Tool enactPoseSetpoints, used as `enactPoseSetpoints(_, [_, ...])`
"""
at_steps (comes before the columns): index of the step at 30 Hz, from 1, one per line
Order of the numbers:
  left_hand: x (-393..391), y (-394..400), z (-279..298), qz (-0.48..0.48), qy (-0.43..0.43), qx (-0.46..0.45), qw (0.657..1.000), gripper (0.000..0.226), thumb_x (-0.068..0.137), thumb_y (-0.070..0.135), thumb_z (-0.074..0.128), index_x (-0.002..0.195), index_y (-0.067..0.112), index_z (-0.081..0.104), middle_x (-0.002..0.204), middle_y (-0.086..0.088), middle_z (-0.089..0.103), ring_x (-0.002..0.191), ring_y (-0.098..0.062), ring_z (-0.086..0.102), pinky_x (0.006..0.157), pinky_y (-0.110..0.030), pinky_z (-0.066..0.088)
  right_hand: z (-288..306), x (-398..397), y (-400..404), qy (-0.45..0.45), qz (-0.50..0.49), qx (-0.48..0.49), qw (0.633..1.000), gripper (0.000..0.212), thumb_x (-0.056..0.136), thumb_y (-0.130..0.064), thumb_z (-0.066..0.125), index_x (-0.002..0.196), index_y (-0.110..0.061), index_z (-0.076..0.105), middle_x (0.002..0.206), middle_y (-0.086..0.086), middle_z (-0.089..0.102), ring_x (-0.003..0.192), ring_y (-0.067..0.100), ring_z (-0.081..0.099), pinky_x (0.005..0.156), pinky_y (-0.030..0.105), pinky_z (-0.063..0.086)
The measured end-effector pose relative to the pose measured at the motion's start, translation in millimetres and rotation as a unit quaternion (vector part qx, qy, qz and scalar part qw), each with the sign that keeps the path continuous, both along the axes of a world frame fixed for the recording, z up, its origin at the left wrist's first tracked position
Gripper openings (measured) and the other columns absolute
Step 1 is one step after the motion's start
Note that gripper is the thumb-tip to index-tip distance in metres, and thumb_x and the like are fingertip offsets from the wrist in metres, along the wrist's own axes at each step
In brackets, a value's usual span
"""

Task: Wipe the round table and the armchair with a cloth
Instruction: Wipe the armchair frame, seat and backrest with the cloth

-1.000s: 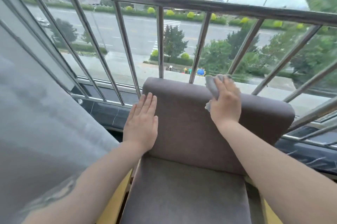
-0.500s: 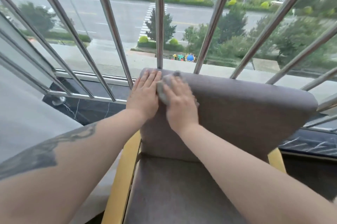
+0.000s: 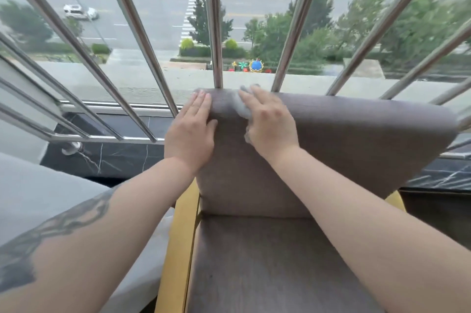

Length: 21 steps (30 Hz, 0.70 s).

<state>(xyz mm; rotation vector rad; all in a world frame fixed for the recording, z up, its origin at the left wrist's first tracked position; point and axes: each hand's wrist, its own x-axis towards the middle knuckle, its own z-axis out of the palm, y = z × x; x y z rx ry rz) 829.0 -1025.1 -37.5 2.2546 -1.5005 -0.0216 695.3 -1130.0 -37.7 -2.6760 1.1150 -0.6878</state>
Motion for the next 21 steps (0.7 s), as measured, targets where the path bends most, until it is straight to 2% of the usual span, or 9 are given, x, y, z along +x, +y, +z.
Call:
enactPoseSetpoints(3, [-8.3,-5.5,4.5,0.032,0.007,-0.016,0.999,0.052,0.099,0.016,0.048,0.148,0.003,0.037,0.156,-0.011,0.033,0.148,-0.019,0.023,0.117,-0.020,0.006,17.6,14.0,16.0,-0.035,-0.126,0.067,0.989,0.051,0.076,-0.008,0.046,0.123,-0.010,0.063,0.130,0.010,0.059,0.124,0.030,0.050,0.106,0.033,0.028])
enactPoseSetpoints(6, [-12.7,-7.7,13.0,0.015,0.001,0.001,1.000,0.047,0.101,0.012,0.046,0.145,-0.001,0.038,0.151,-0.019,0.038,0.146,-0.026,0.027,0.118,-0.024,0.008,25.4,44.4,37.8,-0.009,0.009,0.113,0.993,0.048,0.086,-0.009,0.047,0.134,-0.011,0.055,0.144,0.010,0.047,0.135,0.027,0.037,0.113,0.031,0.015])
enactPoseSetpoints(8, [-14.8,-10.2,15.4,0.036,0.007,0.005,0.999,0.045,0.103,0.014,0.042,0.145,-0.002,0.039,0.152,-0.019,0.037,0.146,-0.028,0.027,0.120,-0.031,0.012,15.7,5.5,13.6,0.015,0.062,0.063,0.996,0.057,0.079,0.000,0.054,0.135,-0.013,0.055,0.144,0.010,0.048,0.135,0.027,0.040,0.115,0.035,0.021])
enactPoseSetpoints(9, [-19.1,-13.9,14.8,0.042,0.004,0.009,0.999,0.046,0.104,0.018,0.039,0.146,-0.001,0.038,0.153,-0.018,0.035,0.146,-0.028,0.025,0.121,-0.033,0.012,6.6,-27.6,-3.0,0.004,0.038,0.024,0.999,0.063,0.071,0.004,0.059,0.132,-0.012,0.057,0.140,0.010,0.051,0.131,0.028,0.045,0.113,0.038,0.026])
enactPoseSetpoints(11, [-36.6,-26.3,10.2,0.038,-0.005,0.015,0.999,0.049,0.105,0.024,0.036,0.149,0.003,0.034,0.157,-0.015,0.030,0.148,-0.028,0.019,0.121,-0.037,0.009,-9.1,-93.3,-28.2,-0.038,-0.115,-0.028,0.992,0.068,0.062,0.005,0.064,0.128,-0.011,0.061,0.135,0.010,0.056,0.127,0.029,0.050,0.111,0.046,0.031])
enactPoseSetpoints(14, [-75.4,-50.5,-0.8,0.045,-0.004,0.014,0.999,0.051,0.105,0.027,0.032,0.153,0.011,0.028,0.161,-0.007,0.023,0.150,-0.025,0.011,0.120,-0.038,0.003,-7.3,-93.9,-17.9,-0.091,-0.278,0.017,0.956,0.062,0.067,-0.003,0.053,0.128,-0.013,0.061,0.138,0.008,0.054,0.130,0.030,0.046,0.113,0.045,0.024])
enactPoseSetpoints(16, [-96.6,-65.4,-6.4,0.045,0.005,0.010,0.999,0.052,0.104,0.029,0.027,0.153,0.012,0.029,0.161,-0.006,0.023,0.150,-0.025,0.011,0.119,-0.037,0.000,-4.9,-64.2,-8.4,-0.118,-0.182,0.022,0.976,0.058,0.069,-0.005,0.052,0.126,-0.011,0.063,0.135,0.011,0.056,0.129,0.031,0.048,0.113,0.042,0.022])
enactPoseSetpoints(19, [-112.0,-72.1,-12.3,0.036,-0.005,0.000,0.999,0.052,0.103,0.029,0.028,0.152,0.012,0.032,0.160,-0.007,0.027,0.150,-0.026,0.013,0.120,-0.038,0.001,-8.8,-103.2,-36.2,-0.038,-0.006,-0.036,0.999,0.062,0.068,-0.003,0.054,0.128,-0.012,0.060,0.135,0.012,0.056,0.128,0.029,0.050,0.113,0.040,0.025])
enactPoseSetpoints(21, [-116.0,-72.2,-14.2,0.038,-0.007,-0.011,0.999,0.049,0.105,0.025,0.034,0.152,0.013,0.032,0.159,-0.007,0.027,0.149,-0.026,0.014,0.120,-0.039,0.001,-13.3,-165.8,-68.6,-0.025,-0.112,-0.051,0.992,0.066,0.064,-0.005,0.052,0.130,-0.013,0.059,0.137,0.009,0.054,0.131,0.027,0.047,0.115,0.039,0.021])
